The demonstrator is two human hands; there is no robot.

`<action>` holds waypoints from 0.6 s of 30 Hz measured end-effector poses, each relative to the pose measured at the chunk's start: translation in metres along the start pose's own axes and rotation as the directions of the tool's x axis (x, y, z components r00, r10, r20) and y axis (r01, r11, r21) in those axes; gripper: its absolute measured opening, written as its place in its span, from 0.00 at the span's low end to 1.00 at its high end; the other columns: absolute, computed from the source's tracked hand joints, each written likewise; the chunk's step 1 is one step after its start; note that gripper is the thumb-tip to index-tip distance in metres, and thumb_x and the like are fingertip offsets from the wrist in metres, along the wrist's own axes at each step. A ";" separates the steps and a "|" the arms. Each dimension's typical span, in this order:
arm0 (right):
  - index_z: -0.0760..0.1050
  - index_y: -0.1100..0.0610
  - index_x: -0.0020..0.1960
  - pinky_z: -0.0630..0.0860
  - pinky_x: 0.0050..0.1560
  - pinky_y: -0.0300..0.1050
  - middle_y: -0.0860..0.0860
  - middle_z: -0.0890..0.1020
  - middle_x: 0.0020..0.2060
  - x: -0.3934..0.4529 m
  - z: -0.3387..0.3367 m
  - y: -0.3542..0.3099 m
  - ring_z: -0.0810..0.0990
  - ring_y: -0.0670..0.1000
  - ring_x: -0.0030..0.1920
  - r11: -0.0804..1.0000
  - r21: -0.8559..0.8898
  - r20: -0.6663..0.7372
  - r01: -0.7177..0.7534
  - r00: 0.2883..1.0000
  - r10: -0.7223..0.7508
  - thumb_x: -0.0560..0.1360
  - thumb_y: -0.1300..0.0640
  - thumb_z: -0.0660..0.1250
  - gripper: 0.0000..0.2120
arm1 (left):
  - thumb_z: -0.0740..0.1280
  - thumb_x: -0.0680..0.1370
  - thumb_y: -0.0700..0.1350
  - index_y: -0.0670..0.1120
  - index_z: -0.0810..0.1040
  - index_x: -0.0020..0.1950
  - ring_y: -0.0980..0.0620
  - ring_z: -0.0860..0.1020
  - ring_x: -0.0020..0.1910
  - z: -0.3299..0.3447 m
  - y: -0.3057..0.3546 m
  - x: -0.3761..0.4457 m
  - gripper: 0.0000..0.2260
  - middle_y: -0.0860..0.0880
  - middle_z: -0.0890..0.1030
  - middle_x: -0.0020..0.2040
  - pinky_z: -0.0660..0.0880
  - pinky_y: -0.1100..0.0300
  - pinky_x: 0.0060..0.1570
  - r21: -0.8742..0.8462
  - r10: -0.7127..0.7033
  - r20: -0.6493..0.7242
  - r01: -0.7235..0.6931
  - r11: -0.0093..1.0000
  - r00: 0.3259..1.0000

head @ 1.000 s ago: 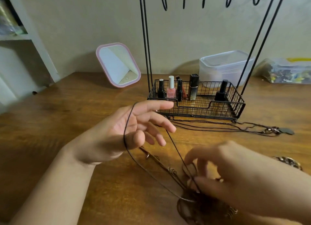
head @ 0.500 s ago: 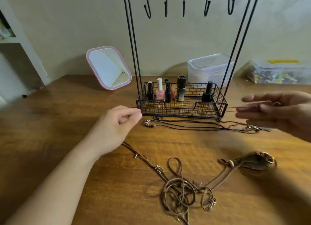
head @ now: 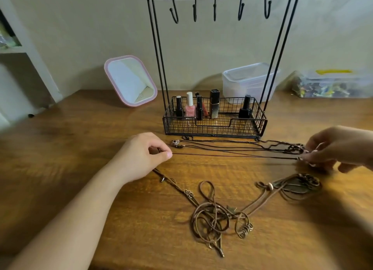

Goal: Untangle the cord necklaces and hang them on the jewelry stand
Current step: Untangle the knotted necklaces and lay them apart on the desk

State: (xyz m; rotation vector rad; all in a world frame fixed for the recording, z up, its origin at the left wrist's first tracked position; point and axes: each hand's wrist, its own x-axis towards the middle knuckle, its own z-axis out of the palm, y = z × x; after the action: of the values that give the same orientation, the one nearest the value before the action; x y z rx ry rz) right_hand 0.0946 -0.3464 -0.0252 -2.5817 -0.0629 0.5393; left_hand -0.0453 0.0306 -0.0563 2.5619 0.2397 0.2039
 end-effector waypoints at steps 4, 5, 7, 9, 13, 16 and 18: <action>0.83 0.58 0.44 0.73 0.28 0.40 0.57 0.83 0.28 0.001 0.002 -0.002 0.79 0.55 0.33 0.999 -0.046 -0.025 -0.025 0.999 0.024 0.73 0.59 0.74 0.02 | 0.69 0.78 0.51 0.60 0.83 0.44 0.58 0.77 0.53 -0.001 -0.004 0.002 0.04 0.61 0.80 0.52 0.75 0.55 0.57 0.001 -0.023 0.014 0.023 1.000 1.000; 0.83 0.58 0.43 0.74 0.28 0.40 0.58 0.83 0.30 0.001 0.002 -0.002 0.79 0.54 0.33 0.998 -0.048 -0.036 -0.033 0.999 0.031 0.73 0.59 0.74 0.02 | 0.69 0.78 0.51 0.60 0.82 0.44 0.58 0.77 0.53 0.000 -0.004 0.002 0.05 0.61 0.80 0.52 0.75 0.55 0.58 0.001 -0.023 0.024 0.023 1.000 0.999; 0.83 0.59 0.42 0.74 0.28 0.40 0.61 0.85 0.34 0.001 0.004 -0.003 0.79 0.54 0.33 0.998 -0.060 -0.051 -0.036 0.998 0.033 0.72 0.58 0.75 0.04 | 0.70 0.77 0.51 0.60 0.82 0.43 0.58 0.77 0.53 0.002 -0.003 0.002 0.04 0.61 0.80 0.51 0.75 0.55 0.57 0.003 -0.012 0.027 0.012 1.000 1.000; 0.83 0.60 0.41 0.73 0.28 0.40 0.58 0.84 0.30 0.001 0.004 -0.003 0.78 0.54 0.31 0.997 -0.067 -0.070 -0.040 0.997 0.036 0.71 0.57 0.76 0.06 | 0.71 0.76 0.51 0.59 0.83 0.44 0.58 0.77 0.53 0.003 -0.002 0.002 0.03 0.60 0.80 0.52 0.74 0.57 0.56 0.006 -0.003 0.016 0.003 1.000 1.000; 0.81 0.58 0.39 0.72 0.27 0.41 0.53 0.81 0.26 -0.004 0.005 -0.009 0.76 0.53 0.28 0.986 -0.162 -0.164 0.037 0.984 -0.064 0.68 0.55 0.78 0.09 | 0.73 0.75 0.51 0.61 0.83 0.43 0.59 0.75 0.55 0.003 -0.001 0.000 0.03 0.63 0.78 0.51 0.72 0.59 0.55 -0.002 0.061 -0.007 -0.061 0.998 0.998; 0.79 0.47 0.37 0.69 0.30 0.43 0.44 0.79 0.27 -0.021 0.013 -0.033 0.75 0.44 0.28 0.859 -0.339 -0.177 0.384 0.870 -0.459 0.68 0.50 0.77 0.07 | 0.75 0.72 0.52 0.60 0.84 0.42 0.62 0.71 0.61 -0.001 0.004 -0.007 0.02 0.65 0.76 0.55 0.69 0.56 0.59 -0.084 0.213 -0.053 -0.217 0.973 0.976; 0.80 0.42 0.41 0.72 0.33 0.43 0.42 0.78 0.30 -0.047 0.028 -0.059 0.74 0.42 0.31 0.727 -0.250 0.105 0.640 0.764 -0.636 0.67 0.48 0.77 0.07 | 0.77 0.70 0.51 0.58 0.84 0.43 0.62 0.71 0.63 -0.006 0.010 -0.015 0.04 0.64 0.76 0.55 0.68 0.57 0.62 -0.182 0.366 0.070 -0.349 0.919 0.928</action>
State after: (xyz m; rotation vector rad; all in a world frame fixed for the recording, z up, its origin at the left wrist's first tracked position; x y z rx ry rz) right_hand 0.0437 -0.2887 -0.0017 -2.5737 -1.0669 0.2874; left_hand -0.0593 0.0220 -0.0471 2.4204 -0.2797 0.2168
